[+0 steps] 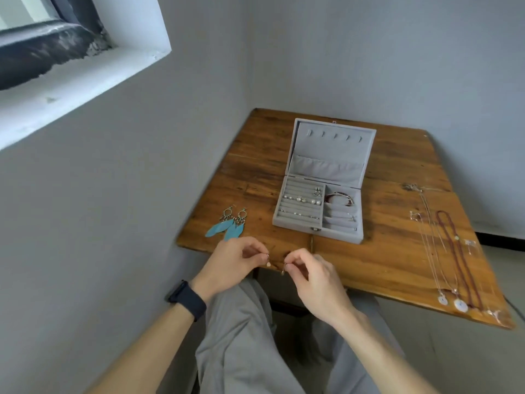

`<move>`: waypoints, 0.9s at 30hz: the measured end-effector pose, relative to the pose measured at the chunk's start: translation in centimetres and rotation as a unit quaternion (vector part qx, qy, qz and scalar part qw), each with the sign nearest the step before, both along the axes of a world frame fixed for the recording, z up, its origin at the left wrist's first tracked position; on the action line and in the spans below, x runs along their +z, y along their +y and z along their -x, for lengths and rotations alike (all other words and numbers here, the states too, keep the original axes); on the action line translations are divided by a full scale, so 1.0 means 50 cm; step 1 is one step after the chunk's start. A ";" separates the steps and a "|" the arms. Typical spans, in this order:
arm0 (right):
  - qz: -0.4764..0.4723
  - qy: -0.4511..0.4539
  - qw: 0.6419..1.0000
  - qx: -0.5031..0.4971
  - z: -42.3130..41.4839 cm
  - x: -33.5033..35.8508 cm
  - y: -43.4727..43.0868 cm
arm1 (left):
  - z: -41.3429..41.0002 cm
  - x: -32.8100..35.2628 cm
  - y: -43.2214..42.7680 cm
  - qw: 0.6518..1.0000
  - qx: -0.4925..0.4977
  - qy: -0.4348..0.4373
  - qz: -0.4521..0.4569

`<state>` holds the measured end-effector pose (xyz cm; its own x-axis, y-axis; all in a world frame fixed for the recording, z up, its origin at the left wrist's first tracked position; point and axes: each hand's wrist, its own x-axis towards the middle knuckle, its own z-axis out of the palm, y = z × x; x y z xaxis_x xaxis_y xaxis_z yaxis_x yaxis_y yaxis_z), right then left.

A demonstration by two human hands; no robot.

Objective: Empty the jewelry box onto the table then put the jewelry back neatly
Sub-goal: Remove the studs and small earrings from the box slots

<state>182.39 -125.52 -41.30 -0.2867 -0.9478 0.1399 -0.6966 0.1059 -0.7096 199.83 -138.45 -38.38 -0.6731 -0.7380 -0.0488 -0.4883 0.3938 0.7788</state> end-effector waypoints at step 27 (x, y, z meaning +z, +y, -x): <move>-0.095 0.062 0.991 -0.067 0.007 0.006 -0.123 | 0.077 -0.018 -0.079 0.990 -0.012 -0.119 0.068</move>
